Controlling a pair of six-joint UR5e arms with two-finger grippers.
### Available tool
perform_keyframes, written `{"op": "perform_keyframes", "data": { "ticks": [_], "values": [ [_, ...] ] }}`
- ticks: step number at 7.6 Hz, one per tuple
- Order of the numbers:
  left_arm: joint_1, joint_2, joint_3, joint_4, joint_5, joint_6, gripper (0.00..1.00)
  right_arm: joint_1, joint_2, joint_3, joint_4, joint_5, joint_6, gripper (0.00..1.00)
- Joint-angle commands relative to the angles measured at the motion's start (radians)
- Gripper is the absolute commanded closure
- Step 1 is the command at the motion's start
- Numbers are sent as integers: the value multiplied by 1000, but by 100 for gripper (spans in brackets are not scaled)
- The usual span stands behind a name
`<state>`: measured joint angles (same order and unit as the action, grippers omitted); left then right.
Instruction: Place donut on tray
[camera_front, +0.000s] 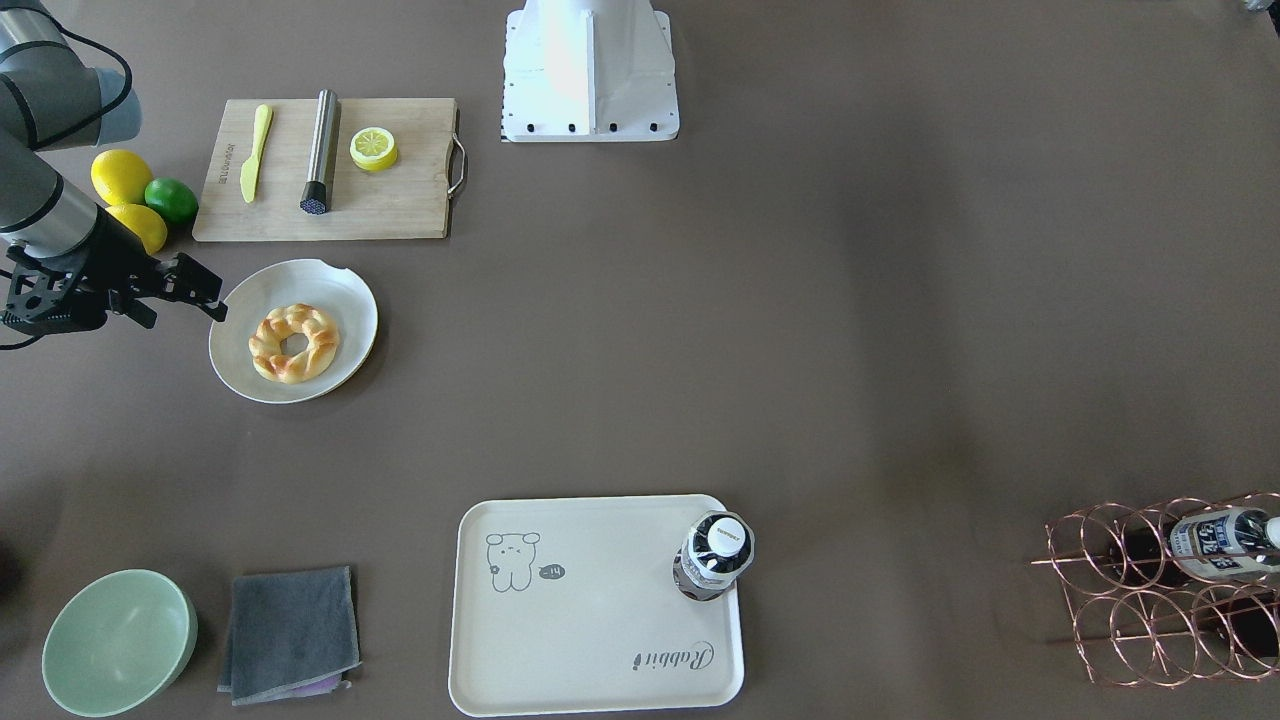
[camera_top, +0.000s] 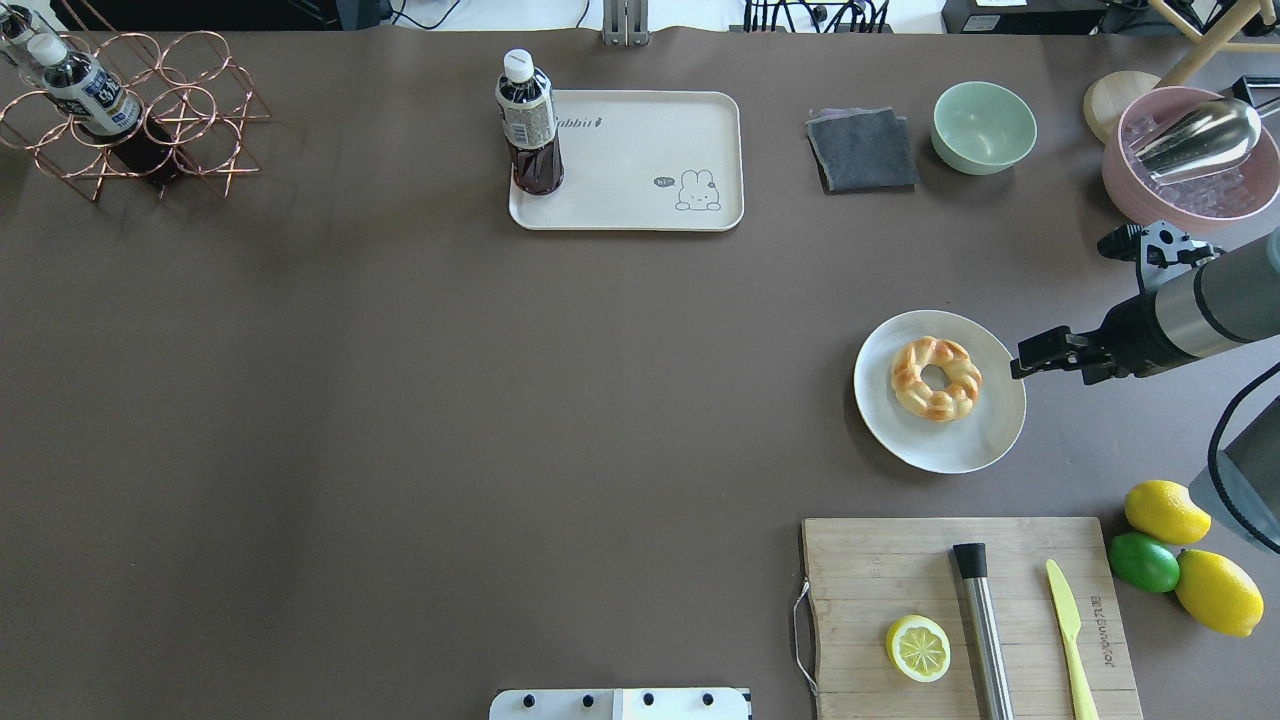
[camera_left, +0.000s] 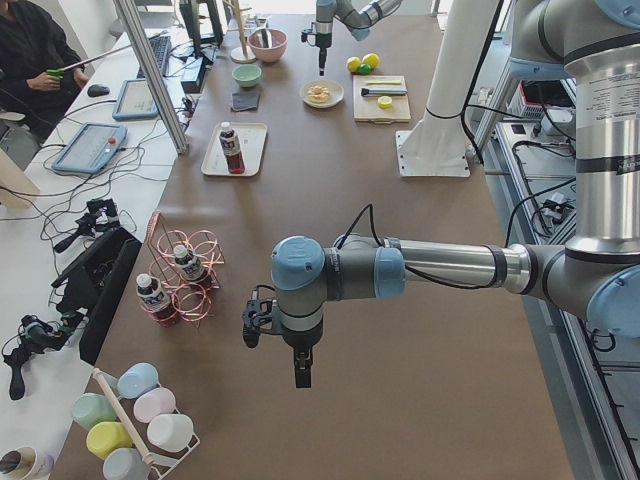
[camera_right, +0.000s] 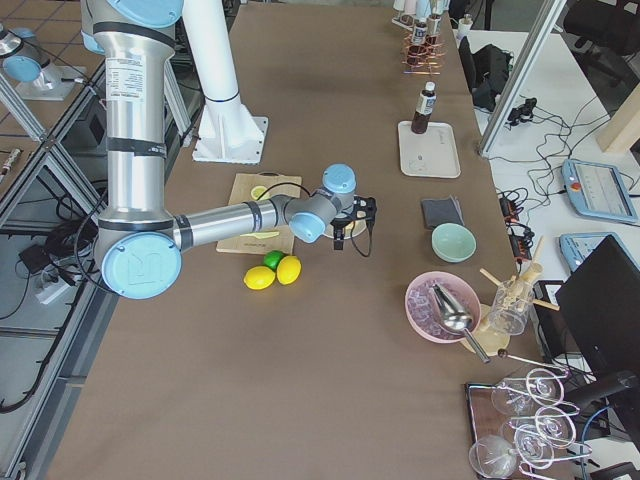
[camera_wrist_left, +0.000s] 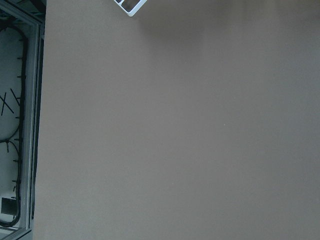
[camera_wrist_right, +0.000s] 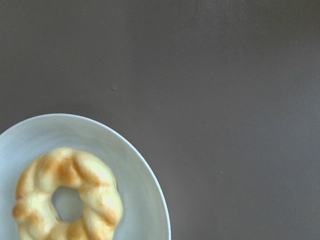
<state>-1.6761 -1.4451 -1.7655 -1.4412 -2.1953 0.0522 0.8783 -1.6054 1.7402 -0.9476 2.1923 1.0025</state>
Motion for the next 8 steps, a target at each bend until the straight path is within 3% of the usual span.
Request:
{"op": "perform_keyframes", "data": {
  "ticks": [1,5,6,8],
  "values": [
    [1,-6,1,1,0,0,2,-50,-1,-8,1,-43,13,0],
    [1,-8,0,1,2,0,2,-80,1,-39,3,-69,11,4],
    [1,-11,0,-1,2,0,2,-88,4,-42,3,-71,13,10],
    [3,-23,3,1,2,0,2,-91,8,-42,3,-80,34,87]
  ]
}}
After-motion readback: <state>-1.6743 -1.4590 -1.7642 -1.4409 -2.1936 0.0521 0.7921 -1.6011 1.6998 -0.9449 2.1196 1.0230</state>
